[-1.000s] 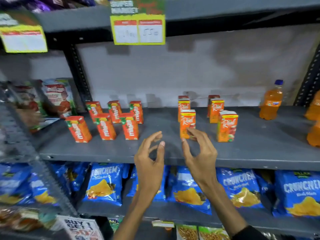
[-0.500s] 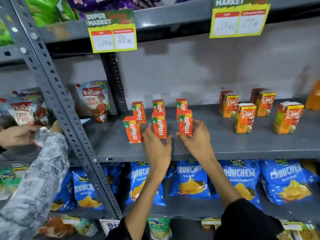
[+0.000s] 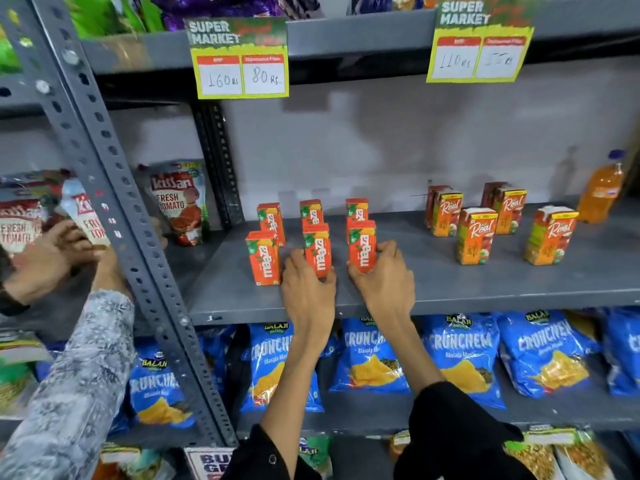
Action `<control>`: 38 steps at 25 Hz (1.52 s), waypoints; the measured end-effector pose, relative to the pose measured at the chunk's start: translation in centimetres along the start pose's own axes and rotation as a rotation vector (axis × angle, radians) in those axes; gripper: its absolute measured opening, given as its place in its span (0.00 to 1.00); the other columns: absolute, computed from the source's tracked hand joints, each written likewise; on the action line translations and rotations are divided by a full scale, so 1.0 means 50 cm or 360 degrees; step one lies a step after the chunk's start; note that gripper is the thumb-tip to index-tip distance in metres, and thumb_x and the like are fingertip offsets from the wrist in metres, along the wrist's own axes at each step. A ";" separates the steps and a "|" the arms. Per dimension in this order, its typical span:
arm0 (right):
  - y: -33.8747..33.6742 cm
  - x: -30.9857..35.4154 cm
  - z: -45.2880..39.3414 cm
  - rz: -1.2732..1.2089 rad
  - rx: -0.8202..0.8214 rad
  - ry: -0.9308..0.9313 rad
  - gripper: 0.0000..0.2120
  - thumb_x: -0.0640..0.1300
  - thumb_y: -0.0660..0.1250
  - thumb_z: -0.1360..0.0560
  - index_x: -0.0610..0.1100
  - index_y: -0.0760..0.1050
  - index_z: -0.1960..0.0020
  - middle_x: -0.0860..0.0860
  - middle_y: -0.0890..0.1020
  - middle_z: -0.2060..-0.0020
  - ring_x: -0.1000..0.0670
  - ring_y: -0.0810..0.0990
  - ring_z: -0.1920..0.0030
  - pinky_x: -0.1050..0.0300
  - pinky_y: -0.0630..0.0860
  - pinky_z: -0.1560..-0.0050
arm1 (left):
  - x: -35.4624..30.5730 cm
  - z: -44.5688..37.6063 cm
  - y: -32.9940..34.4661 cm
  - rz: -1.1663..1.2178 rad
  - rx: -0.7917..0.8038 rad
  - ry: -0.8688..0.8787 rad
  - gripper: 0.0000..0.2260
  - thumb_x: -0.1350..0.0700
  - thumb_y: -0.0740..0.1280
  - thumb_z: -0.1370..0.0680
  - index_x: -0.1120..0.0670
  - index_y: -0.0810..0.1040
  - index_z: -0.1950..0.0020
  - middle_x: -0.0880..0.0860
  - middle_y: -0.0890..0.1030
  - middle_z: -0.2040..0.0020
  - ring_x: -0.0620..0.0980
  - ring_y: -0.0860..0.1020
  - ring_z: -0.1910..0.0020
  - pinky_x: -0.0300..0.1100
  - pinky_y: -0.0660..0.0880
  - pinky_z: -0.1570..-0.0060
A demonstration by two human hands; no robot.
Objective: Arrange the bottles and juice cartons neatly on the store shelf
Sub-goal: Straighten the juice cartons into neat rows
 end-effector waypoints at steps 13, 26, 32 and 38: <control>0.007 -0.005 -0.001 0.0028 0.0003 -0.0091 0.28 0.60 0.74 0.31 0.45 0.67 0.41 0.44 0.80 0.45 0.41 0.83 0.45 0.40 0.80 0.45 | -0.004 0.007 -0.005 0.0003 -0.0026 0.0054 0.22 0.51 0.74 0.25 0.57 0.73 0.35 0.56 0.81 0.43 0.55 0.81 0.44 0.51 0.80 0.45; -0.208 -0.191 -0.072 -0.0594 -0.0328 -0.0211 0.08 0.43 0.70 0.25 0.44 0.76 0.48 0.48 0.80 0.53 0.54 0.78 0.62 0.60 0.78 0.56 | -0.181 0.171 0.071 0.0544 -0.0225 0.0104 0.16 0.53 0.76 0.27 0.51 0.77 0.43 0.50 0.80 0.50 0.49 0.77 0.57 0.47 0.77 0.54; -0.382 -0.425 -0.202 -0.0344 -0.0516 -0.0001 0.27 0.44 0.76 0.32 0.38 0.68 0.38 0.39 0.74 0.42 0.42 0.73 0.42 0.59 0.68 0.39 | -0.384 0.210 0.281 0.0306 0.0175 -0.0002 0.30 0.45 0.76 0.29 0.52 0.69 0.32 0.52 0.80 0.39 0.55 0.80 0.40 0.53 0.77 0.44; -0.364 -0.501 -0.277 -0.0159 -0.0028 0.0119 0.46 0.51 0.82 0.40 0.32 0.62 0.34 0.36 0.71 0.38 0.35 0.70 0.35 0.42 0.70 0.34 | -0.419 0.189 0.369 -0.0128 0.0132 -0.0179 0.40 0.40 0.78 0.32 0.59 0.65 0.30 0.61 0.81 0.38 0.63 0.80 0.38 0.58 0.75 0.39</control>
Point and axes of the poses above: each hand's wrist, its own z-axis away from the middle knuckle, its own y-axis out of the palm, x = y × z, the point moved 6 cm from there along -z, towards the middle knuckle
